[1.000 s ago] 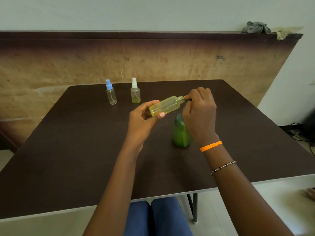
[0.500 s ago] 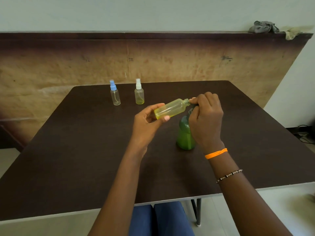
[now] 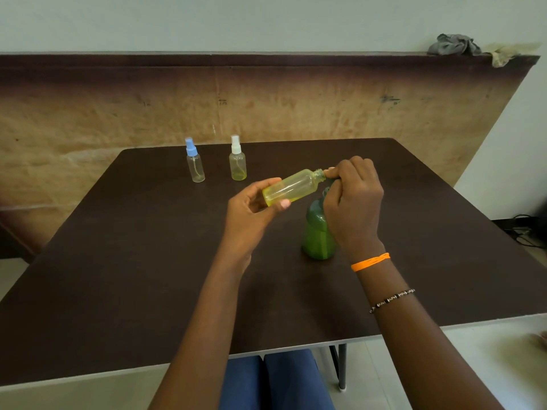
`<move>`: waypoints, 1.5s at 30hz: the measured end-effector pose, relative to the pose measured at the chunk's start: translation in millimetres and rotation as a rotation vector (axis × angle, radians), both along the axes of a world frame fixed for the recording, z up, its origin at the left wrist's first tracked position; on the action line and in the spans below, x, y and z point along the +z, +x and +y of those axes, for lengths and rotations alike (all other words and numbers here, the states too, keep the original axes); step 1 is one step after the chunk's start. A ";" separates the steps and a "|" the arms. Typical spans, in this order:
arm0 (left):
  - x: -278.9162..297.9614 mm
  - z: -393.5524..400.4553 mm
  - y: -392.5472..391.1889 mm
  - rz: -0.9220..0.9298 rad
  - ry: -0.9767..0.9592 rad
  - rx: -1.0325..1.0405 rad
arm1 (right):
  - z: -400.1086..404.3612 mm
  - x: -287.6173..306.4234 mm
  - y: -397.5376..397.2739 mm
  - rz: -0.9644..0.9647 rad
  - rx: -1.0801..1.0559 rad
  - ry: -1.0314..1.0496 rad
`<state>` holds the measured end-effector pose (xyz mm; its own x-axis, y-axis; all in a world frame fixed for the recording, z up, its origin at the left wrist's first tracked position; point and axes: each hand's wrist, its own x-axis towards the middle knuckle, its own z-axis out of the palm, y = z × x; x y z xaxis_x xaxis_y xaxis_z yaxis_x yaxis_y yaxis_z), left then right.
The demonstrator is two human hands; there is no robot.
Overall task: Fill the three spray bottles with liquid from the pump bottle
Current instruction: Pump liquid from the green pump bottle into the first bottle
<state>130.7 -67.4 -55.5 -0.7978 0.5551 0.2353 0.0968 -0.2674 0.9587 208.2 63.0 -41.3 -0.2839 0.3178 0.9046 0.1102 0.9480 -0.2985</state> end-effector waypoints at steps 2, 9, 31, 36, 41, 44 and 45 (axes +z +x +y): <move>-2.5 0.7 -0.2 -0.005 -0.007 0.005 | 0.7 -6.4 -1.6 0.025 -0.009 0.012; -0.5 -1.4 -0.4 -0.003 -0.012 0.005 | 0.2 2.6 1.6 -0.020 0.008 0.043; -1.8 -2.2 -1.1 -0.011 -0.016 -0.016 | -7.8 -13.1 -2.6 0.069 0.014 -0.009; -0.9 -4.1 -0.5 -0.011 -0.022 -0.009 | -8.1 -10.1 1.4 0.022 0.005 0.016; 1.6 -5.3 1.5 -0.012 -0.014 0.000 | -10.2 7.4 3.5 -0.051 -0.006 0.019; 1.2 -4.5 0.4 -0.012 -0.013 0.003 | -12.2 2.2 3.0 -0.053 -0.038 0.044; 1.0 -4.4 0.1 -0.011 -0.017 0.002 | -12.2 -1.5 2.6 -0.045 -0.051 0.052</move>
<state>130.8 -71.8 -54.5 -0.8013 0.5575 0.2170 0.0869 -0.2504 0.9642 210.7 50.8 -42.7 -0.3093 0.2857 0.9070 0.1710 0.9550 -0.2425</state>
